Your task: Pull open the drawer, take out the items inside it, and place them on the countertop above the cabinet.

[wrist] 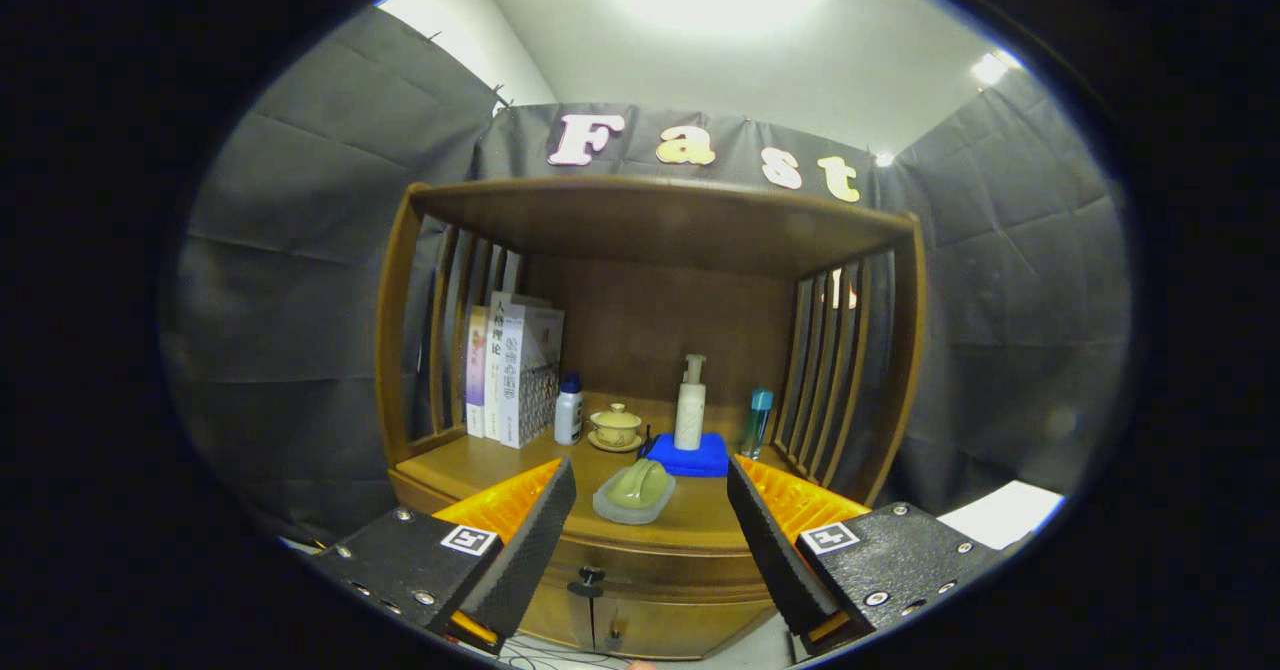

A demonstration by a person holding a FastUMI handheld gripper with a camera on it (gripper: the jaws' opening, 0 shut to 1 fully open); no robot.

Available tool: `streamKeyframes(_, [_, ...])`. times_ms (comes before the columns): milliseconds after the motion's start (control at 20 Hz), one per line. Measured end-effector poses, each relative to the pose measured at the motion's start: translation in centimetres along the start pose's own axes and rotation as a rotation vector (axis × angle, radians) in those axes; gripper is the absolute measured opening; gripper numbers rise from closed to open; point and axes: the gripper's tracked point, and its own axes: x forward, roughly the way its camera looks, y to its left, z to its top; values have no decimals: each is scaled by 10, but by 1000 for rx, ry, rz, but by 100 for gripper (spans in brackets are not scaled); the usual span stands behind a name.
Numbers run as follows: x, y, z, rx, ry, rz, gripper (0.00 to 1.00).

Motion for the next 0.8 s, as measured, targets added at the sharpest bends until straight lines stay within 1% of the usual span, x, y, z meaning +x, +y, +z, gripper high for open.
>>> streamKeyframes(100, [-26,3,22,3,-20,3,95])
streamKeyframes(300, [-77,3,61,107,-60,-15,94])
streamKeyframes(450, [-109,5,82,138,-107,-20,94])
streamKeyframes(600, [-126,11,100,139,-134,-17,94])
streamKeyframes(700, [-132,5,103,119,-140,-51,94])
streamKeyframes(800, [-136,10,105,118,-143,-50,94])
